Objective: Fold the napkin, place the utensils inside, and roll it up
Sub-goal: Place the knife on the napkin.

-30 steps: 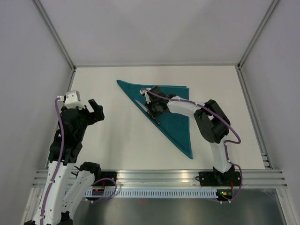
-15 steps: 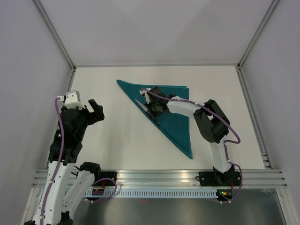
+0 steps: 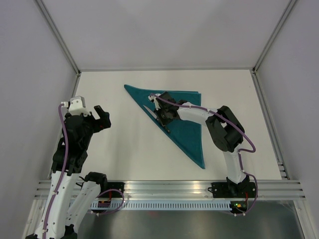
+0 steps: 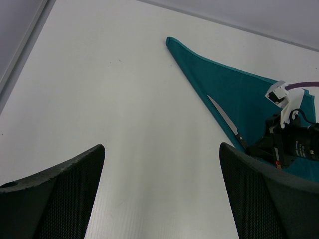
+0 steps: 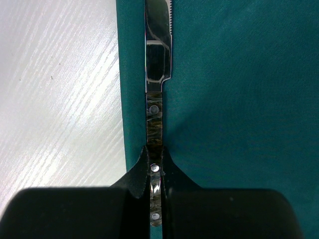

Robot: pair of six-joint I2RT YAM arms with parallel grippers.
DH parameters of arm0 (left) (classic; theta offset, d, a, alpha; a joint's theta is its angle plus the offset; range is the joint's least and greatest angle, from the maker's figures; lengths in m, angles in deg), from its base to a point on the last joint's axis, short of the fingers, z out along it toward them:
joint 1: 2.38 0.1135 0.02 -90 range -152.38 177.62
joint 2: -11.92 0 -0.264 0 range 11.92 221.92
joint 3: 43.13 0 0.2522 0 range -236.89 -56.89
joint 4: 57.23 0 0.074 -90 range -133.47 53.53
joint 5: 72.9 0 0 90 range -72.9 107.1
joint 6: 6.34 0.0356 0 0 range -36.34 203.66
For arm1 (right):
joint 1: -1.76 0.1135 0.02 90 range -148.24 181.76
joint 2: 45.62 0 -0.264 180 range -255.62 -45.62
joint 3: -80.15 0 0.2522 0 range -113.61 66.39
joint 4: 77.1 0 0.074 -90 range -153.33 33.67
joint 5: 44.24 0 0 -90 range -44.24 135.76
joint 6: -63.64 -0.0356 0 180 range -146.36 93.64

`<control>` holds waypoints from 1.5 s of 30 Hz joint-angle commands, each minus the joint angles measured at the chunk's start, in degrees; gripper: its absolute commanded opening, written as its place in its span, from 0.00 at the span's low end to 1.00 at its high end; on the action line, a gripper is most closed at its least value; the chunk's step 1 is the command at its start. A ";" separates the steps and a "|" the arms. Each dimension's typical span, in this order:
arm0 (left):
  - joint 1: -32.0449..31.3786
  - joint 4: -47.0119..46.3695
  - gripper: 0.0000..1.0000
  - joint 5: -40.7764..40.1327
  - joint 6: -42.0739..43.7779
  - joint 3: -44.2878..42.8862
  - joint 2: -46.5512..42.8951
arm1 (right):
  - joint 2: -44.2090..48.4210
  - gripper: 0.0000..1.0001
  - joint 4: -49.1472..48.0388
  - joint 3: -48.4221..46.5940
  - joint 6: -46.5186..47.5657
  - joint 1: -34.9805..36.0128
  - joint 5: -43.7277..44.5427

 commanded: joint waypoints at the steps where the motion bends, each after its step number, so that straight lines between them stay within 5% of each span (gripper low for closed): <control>1: 0.22 -0.65 1.00 -0.29 2.54 0.32 0.41 | 0.58 0.00 1.22 0.00 -0.78 0.34 1.87; 11: 0.22 -0.74 1.00 0.06 2.54 0.32 0.32 | 0.85 0.01 1.75 0.35 -0.96 0.34 1.87; 23: 0.31 -0.91 1.00 3.91 -0.44 -3.19 1.90 | 4.89 0.54 2.72 0.35 -0.08 0.34 1.08; 31: 0.22 -8.46 1.00 16.21 -4.05 -3.38 2.87 | 13.05 0.59 5.88 -2.02 -0.17 -2.02 -1.12; 35: -1.44 -16.89 1.00 20.62 -4.76 1.63 2.61 | 16.66 0.59 9.04 -3.69 -1.13 -12.97 -7.07; 39: -9.16 -24.10 1.00 16.60 -1.69 6.29 3.75 | 21.32 0.59 9.84 -0.97 -0.35 -23.37 -10.17; 45: -34.02 -32.54 0.99 -3.16 9.20 8.76 13.32 | 26.95 0.59 11.24 4.92 1.50 -33.31 -13.77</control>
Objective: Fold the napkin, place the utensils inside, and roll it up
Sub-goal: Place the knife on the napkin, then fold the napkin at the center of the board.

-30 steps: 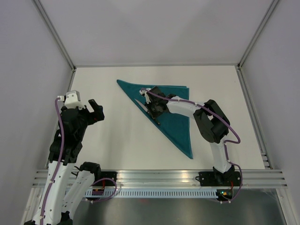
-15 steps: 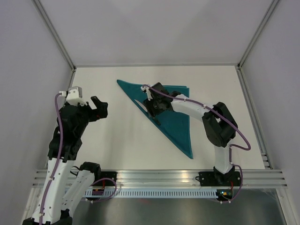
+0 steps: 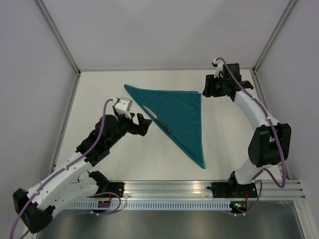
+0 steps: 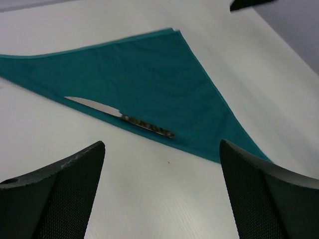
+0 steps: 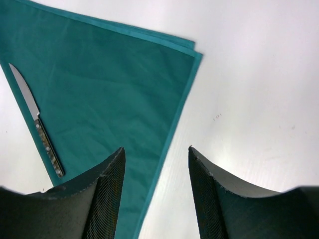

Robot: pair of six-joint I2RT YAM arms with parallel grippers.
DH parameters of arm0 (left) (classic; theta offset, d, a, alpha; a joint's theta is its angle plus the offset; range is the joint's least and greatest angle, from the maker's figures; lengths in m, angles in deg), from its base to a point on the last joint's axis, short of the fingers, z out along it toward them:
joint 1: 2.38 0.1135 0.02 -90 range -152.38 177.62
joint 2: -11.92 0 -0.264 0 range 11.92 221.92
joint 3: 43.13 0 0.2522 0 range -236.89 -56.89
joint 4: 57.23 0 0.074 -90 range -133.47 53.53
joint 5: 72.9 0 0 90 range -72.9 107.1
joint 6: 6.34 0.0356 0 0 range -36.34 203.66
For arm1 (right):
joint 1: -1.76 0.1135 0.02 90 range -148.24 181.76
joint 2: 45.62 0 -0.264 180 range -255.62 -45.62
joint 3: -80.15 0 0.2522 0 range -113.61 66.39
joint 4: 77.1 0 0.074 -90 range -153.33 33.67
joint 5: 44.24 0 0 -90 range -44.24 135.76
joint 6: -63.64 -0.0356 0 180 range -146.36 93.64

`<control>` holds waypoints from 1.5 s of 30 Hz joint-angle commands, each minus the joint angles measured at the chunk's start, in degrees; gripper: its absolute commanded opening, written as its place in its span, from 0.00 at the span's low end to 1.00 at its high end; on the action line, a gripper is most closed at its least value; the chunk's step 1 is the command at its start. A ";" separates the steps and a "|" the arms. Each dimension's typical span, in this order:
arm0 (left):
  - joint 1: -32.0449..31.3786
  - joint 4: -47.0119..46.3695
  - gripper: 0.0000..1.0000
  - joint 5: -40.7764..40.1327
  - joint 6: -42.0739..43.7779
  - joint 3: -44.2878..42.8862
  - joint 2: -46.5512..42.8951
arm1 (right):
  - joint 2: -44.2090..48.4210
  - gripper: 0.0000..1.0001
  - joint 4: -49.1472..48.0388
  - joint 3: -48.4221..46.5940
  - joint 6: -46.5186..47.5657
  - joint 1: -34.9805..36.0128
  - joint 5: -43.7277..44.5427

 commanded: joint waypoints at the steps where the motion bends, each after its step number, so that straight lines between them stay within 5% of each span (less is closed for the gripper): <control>1: -14.79 -10.45 0.99 -13.74 10.10 1.78 4.89 | 3.52 0.59 4.38 2.41 1.22 -1.65 -4.86; 4: -28.41 -19.31 1.00 -25.69 19.94 6.16 11.12 | 5.10 0.59 4.91 4.17 1.83 -4.55 -5.30; 7: -38.28 -39.16 1.00 -34.85 30.76 13.36 18.42 | 5.72 0.59 5.17 5.14 1.75 -6.05 -6.09; 9: -40.77 -49.34 1.00 -34.60 34.38 15.58 24.28 | 5.72 0.59 4.82 5.31 1.49 -6.84 -6.09; 19: -52.46 -71.44 1.00 -31.96 44.66 11.30 52.14 | 4.49 0.58 3.33 5.58 1.75 -8.16 -5.74; 26: -56.34 -72.09 0.99 -29.16 45.12 4.87 63.87 | 4.58 0.58 2.98 6.02 1.92 -8.16 -5.48; 45: -56.25 -60.30 0.83 -18.51 37.20 -3.30 69.15 | 4.23 0.54 2.89 6.37 2.01 -8.16 -6.27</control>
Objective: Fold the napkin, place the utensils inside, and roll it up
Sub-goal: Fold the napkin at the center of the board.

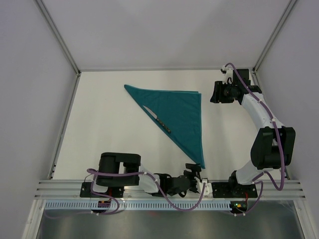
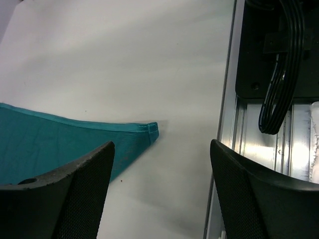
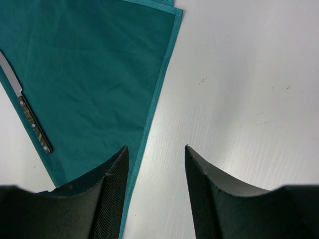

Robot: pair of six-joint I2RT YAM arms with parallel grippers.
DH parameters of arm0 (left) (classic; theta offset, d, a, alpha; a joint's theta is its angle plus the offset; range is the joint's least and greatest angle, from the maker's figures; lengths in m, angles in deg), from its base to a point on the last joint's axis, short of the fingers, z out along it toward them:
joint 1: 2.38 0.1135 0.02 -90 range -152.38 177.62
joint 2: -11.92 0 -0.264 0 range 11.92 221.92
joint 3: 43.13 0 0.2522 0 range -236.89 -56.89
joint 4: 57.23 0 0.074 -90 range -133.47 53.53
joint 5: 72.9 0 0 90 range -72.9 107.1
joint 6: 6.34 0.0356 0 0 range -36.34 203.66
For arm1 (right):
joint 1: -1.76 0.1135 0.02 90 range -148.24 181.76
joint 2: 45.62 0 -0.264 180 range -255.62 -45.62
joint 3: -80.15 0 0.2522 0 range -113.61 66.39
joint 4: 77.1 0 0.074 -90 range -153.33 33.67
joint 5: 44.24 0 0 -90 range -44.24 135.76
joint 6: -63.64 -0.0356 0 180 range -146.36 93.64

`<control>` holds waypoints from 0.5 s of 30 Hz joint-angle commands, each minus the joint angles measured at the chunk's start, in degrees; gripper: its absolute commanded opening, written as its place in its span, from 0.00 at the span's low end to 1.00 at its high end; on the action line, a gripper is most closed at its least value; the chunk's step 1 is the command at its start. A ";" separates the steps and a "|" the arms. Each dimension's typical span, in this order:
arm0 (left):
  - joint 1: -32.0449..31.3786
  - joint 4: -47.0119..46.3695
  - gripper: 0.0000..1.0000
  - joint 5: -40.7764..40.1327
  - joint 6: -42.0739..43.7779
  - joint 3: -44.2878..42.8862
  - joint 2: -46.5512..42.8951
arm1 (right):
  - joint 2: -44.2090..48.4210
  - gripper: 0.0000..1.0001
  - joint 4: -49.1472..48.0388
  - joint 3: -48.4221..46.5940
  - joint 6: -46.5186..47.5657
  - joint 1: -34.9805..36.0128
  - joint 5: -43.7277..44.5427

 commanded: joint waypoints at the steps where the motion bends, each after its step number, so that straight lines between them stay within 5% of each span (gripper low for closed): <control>1: 0.03 0.35 0.81 1.90 -3.87 -2.15 2.02 | 0.93 0.54 -0.63 0.27 -0.09 -0.08 -0.65; 15: 4.16 1.67 0.63 2.95 -6.69 -3.99 4.67 | 1.28 0.52 -0.81 1.06 -0.18 -0.16 -1.18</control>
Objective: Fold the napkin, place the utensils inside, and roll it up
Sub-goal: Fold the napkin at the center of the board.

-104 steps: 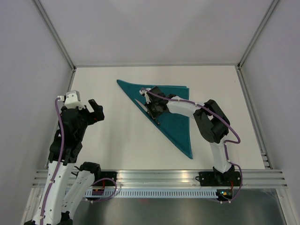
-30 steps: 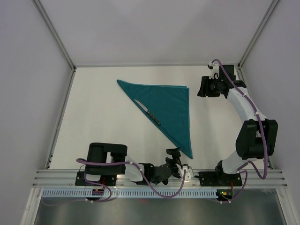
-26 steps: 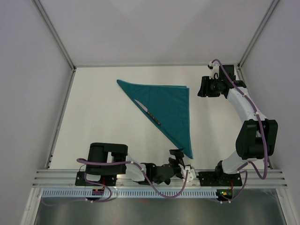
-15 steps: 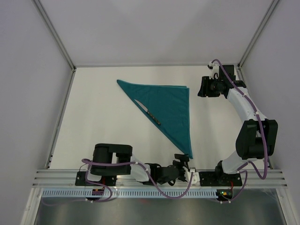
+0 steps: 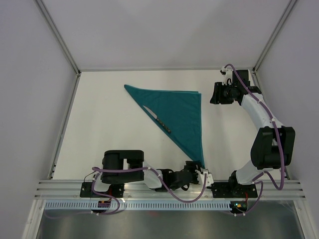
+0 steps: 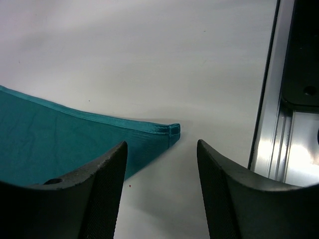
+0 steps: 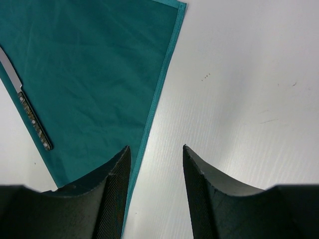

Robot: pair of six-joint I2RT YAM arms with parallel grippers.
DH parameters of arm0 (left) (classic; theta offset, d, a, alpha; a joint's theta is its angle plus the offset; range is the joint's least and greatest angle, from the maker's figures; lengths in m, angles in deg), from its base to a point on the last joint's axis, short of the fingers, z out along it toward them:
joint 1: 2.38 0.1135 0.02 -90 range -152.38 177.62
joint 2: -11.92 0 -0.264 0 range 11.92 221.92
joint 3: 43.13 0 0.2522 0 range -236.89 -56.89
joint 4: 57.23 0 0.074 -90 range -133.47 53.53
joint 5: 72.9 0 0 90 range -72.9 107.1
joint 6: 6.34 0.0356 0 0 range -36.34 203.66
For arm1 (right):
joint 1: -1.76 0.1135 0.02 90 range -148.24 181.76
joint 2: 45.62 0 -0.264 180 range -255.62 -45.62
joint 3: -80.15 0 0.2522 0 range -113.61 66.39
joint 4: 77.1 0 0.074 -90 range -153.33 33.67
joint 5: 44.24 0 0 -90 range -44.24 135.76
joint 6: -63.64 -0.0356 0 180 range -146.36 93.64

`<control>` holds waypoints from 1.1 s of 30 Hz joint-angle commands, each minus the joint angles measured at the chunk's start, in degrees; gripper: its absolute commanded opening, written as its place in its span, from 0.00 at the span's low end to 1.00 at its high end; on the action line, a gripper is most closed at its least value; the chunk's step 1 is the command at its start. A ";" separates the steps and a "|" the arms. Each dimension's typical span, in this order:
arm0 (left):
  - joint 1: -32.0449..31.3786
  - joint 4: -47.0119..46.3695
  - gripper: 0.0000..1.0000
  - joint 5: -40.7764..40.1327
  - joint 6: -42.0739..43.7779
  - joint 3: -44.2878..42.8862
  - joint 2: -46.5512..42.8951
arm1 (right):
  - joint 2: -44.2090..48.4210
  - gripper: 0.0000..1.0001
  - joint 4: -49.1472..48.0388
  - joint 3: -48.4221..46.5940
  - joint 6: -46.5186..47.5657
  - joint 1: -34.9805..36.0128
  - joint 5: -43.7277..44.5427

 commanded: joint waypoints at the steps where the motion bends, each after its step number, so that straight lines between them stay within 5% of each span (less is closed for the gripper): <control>1: 0.53 0.25 0.63 2.52 -3.61 -1.50 1.54 | 1.28 0.52 -0.54 0.21 -0.31 -0.16 -0.57; 19: 2.64 2.71 0.49 4.89 -6.07 -3.52 3.04 | 1.63 0.50 -0.98 0.74 -0.22 -0.16 -0.39; 25: 3.61 4.99 0.35 5.50 -6.60 -5.01 2.69 | 1.28 0.49 -0.90 0.65 -0.13 -0.16 -0.22; 28: 3.78 6.75 0.10 5.68 -7.03 -6.15 2.51 | 1.46 0.49 -0.81 0.65 -0.04 -0.08 -0.13; 33: 3.87 9.47 0.06 4.63 -7.65 -7.92 1.55 | 1.19 0.49 -0.90 0.56 0.05 -0.16 0.05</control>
